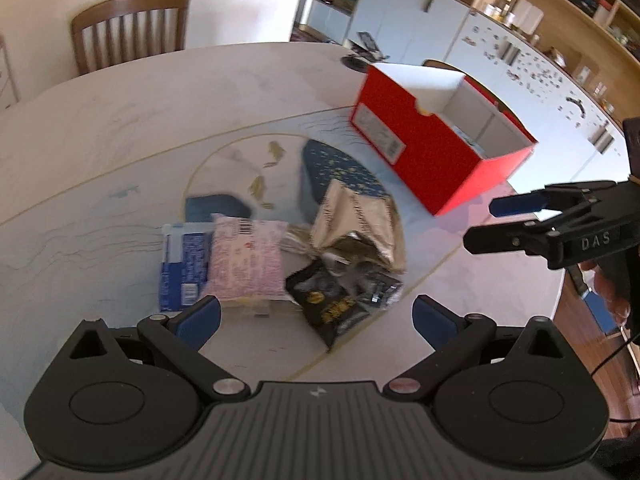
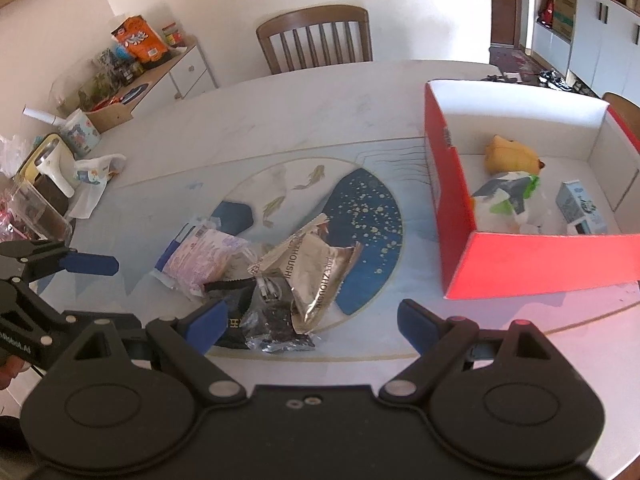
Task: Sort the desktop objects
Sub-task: 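Grasp the pink bread bag with the left tool while the right tool grasps the foil chip bag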
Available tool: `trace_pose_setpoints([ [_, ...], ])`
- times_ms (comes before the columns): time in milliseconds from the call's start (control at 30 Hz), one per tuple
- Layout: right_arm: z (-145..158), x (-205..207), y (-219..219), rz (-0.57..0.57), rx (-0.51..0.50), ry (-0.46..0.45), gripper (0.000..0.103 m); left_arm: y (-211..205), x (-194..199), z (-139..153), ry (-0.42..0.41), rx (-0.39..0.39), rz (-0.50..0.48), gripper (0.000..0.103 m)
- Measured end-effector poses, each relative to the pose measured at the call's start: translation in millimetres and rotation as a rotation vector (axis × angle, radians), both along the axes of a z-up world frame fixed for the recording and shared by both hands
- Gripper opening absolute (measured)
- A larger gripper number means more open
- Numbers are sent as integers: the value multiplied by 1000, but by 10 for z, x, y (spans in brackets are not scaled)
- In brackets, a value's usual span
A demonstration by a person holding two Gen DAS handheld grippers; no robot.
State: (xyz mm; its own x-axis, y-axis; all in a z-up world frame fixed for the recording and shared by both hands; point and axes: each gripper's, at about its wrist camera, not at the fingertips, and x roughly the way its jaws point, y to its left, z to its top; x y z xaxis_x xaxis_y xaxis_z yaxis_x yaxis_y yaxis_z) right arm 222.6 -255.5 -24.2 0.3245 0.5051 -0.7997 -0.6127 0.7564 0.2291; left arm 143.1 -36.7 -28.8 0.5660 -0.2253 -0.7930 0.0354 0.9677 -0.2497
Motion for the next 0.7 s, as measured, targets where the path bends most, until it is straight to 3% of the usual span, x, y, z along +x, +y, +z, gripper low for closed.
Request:
trace_pose_setpoints([
  [700,-473,459,498,108,-103,67,92,254,604,-433,39,51,46,102],
])
